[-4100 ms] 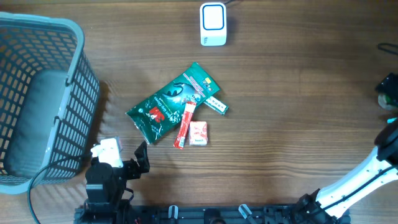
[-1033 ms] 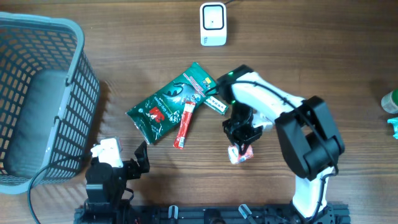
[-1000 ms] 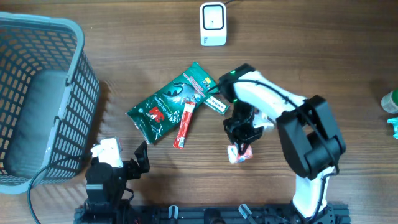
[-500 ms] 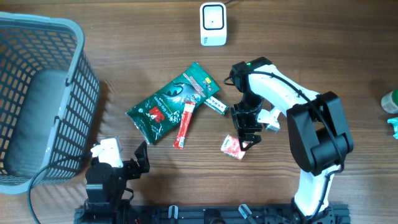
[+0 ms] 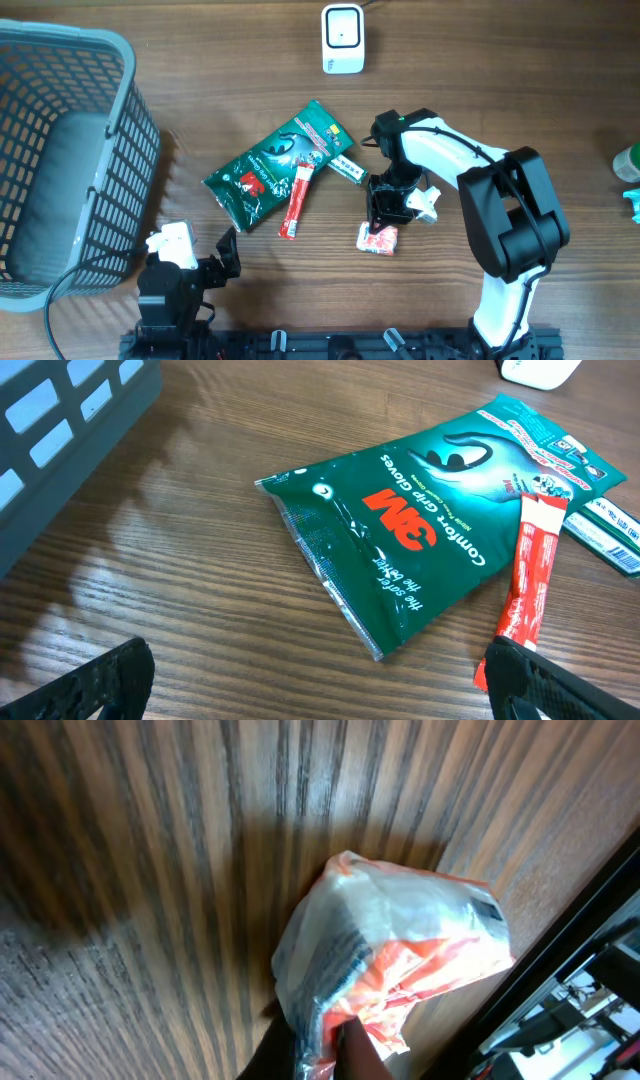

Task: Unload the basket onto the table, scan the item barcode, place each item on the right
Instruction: 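Grasp the small red box with the right gripper and lift it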

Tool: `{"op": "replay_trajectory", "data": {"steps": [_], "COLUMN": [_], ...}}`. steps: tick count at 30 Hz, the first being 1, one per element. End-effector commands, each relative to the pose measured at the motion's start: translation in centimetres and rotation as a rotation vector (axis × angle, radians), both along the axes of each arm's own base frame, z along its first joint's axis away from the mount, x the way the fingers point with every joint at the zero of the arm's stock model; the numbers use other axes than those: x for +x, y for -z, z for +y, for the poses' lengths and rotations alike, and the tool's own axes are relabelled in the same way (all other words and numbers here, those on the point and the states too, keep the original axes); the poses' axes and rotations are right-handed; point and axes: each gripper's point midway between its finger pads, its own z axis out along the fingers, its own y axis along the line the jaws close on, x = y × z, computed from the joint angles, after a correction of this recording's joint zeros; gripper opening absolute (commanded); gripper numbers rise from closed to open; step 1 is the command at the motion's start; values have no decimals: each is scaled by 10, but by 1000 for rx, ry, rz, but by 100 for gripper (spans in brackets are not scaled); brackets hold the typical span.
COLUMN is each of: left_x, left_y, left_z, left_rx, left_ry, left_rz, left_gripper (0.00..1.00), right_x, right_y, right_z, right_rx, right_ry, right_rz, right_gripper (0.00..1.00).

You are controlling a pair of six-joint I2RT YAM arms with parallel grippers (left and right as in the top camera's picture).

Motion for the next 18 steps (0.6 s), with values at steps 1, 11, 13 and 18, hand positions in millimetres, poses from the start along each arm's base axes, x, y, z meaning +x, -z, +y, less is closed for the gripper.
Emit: {"op": "replay_trajectory", "data": {"steps": [1,11,13,18], "left_x": [0,0,0,0], "left_y": [-1,-1,-1,-1], "left_z": [-1,-1,-1,-1], "left_rx": [4,4,4,4], "left_ry": [11,11,11,11], "left_rz": [-9,-8,-8,-8], "left_gripper": [100,100,100,100], "right_x": [-11,-56,-61,-48], "right_y": [14,-64,-74,-63], "right_z": [-13,-1,2,9], "right_rx": [-56,368,382,436], "right_ry": [-70,-138,-105,-135], "right_rz": [20,296,342,244], "right_gripper": [4,4,5,4]}}
